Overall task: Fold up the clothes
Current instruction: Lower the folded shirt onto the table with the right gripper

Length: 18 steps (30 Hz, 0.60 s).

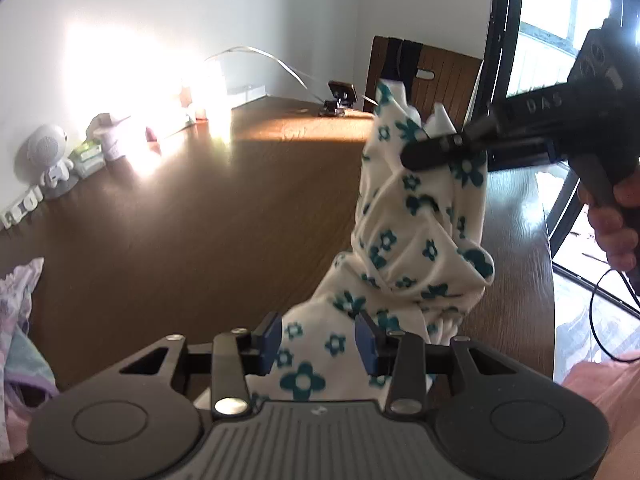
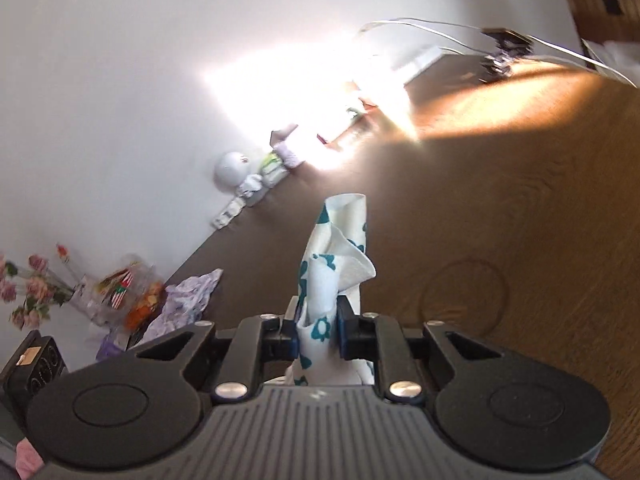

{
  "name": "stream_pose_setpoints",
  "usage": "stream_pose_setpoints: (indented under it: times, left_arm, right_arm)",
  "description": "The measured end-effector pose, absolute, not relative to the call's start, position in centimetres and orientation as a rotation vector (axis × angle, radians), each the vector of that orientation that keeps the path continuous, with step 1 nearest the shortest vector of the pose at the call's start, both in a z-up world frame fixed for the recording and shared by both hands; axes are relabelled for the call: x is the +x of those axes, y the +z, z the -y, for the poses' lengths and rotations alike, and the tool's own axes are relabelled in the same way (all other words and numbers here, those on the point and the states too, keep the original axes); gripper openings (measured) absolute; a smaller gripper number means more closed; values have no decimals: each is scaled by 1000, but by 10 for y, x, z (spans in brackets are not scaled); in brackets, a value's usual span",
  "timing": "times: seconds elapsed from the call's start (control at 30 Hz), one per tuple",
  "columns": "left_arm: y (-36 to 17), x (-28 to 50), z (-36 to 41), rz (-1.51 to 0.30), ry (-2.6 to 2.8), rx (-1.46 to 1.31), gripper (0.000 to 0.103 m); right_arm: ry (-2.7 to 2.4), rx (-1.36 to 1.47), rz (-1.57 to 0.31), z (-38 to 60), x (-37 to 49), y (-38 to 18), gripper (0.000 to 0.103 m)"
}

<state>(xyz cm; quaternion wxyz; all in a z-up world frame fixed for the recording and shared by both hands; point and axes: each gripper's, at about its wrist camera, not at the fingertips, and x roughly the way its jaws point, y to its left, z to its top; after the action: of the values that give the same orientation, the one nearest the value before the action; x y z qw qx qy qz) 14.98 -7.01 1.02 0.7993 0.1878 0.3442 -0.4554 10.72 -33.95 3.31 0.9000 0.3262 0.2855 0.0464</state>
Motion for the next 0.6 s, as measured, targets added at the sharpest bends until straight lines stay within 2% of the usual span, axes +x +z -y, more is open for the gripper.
stream_pose_setpoints:
  times: [0.13, 0.23, 0.5, 0.57, 0.6]
  left_arm:
    - [-19, 143, 50, -825, -948, 383, 38]
    - [-23, 141, 33, -823, -934, 297, 38]
    - [8, 119, -26, -748, -830, 273, 39]
    - [19, 121, -39, -725, -787, 240, 40]
    - [25, 123, -45, -713, -767, 218, 40]
  right_arm:
    - [196, 513, -595, 284, 114, 43, 16]
    - [247, 428, -629, 246, 119, 31, 16]
    - [259, 329, -670, 196, 114, -7, 17]
    - [271, 303, -680, 192, 113, -10, 20]
    - [282, 286, -682, 189, 112, -11, 25]
